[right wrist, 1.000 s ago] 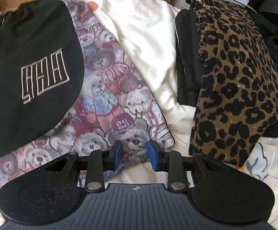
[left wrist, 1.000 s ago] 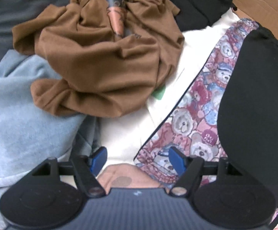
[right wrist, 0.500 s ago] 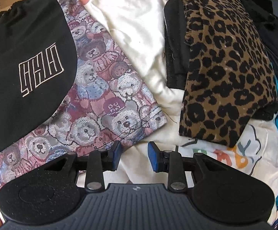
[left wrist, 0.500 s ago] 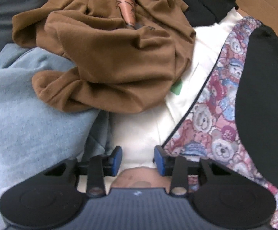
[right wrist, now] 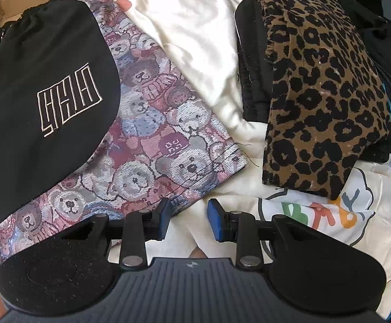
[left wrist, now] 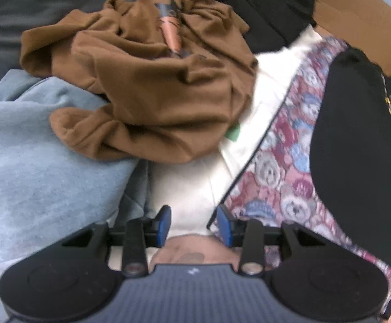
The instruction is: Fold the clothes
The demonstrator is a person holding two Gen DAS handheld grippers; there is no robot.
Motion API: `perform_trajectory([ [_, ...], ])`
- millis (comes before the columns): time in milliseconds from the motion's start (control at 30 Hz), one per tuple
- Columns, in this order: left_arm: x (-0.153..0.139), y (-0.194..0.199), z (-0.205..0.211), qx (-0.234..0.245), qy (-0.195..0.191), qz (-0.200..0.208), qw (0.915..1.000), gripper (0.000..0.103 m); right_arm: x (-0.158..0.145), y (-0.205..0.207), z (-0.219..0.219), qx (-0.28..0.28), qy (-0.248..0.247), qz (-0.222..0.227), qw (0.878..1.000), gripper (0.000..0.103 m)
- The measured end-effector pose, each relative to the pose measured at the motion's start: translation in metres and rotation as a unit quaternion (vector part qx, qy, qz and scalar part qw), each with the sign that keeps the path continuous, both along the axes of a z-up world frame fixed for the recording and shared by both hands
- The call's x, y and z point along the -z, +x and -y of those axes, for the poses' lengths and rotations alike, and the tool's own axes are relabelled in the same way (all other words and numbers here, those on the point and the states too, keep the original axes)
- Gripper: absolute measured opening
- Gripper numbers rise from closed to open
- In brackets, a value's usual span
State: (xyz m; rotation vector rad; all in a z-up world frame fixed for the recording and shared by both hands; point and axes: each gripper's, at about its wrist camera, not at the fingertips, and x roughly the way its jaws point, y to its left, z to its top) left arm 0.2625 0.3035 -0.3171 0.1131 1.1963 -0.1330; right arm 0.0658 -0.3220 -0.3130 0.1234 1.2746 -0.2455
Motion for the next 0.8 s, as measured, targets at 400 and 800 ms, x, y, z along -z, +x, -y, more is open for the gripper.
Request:
perform_trajectory([
  [400, 0.022, 0.004, 0.017, 0.035, 0.007, -0.021, 0.9992, 0.039, 0.000, -0.006, 0.006, 0.026, 0.025, 0.007, 0.999, 0.037],
  [800, 0.033, 0.002, 0.026, 0.072, 0.010, -0.018, 0.9972, 0.015, -0.026, 0.002, -0.021, 0.003, 0.043, 0.064, 0.997, 0.037],
])
